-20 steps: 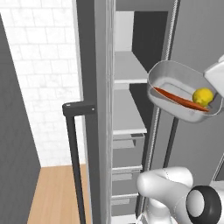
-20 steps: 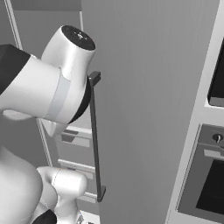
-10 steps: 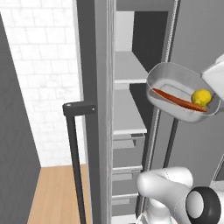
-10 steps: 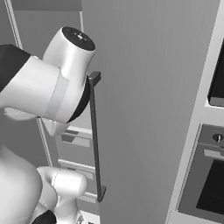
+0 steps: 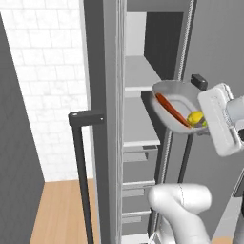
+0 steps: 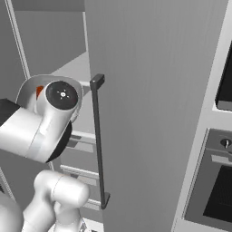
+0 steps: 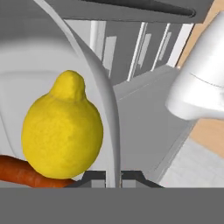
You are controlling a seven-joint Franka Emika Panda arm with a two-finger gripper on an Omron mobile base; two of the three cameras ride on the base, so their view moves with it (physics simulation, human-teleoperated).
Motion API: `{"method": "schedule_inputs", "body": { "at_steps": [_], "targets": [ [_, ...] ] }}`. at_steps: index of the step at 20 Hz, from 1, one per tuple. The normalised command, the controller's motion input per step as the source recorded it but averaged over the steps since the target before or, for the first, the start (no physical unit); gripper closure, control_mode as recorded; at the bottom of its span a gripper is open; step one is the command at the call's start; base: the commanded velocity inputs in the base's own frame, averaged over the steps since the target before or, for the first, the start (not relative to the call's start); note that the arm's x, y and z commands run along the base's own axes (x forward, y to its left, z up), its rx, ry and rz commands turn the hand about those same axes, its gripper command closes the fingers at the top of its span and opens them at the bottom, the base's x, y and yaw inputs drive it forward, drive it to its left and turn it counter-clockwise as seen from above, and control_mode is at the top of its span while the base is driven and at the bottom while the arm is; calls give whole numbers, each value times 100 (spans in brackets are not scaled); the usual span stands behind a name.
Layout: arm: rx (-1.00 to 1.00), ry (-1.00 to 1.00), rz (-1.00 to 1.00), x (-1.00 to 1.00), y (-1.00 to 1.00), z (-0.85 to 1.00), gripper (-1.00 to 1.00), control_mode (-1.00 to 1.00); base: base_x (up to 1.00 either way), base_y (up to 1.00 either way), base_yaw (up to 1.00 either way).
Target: Take the meat container that has the chicken drumstick and place it on the second highest rack of the freezer. Then take the vegetable container that has the carrot and lemon and place it on the highest rack of the freezer.
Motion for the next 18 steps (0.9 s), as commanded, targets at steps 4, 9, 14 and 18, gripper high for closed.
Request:
{"method": "schedule_inputs", "body": {
  "at_steps": [4,9,14,18],
  "targets": [
    [4,1,-2,52,38,-1,100,-100,0,0,0],
    [-6,2,-11,61,44,18,100,-100,0,0,0],
    [-5,15,-30,91,14,38,100,-100,0,0,0],
    [4,14,-8,66,0,8,100,-100,0,0,0]
  ]
}}
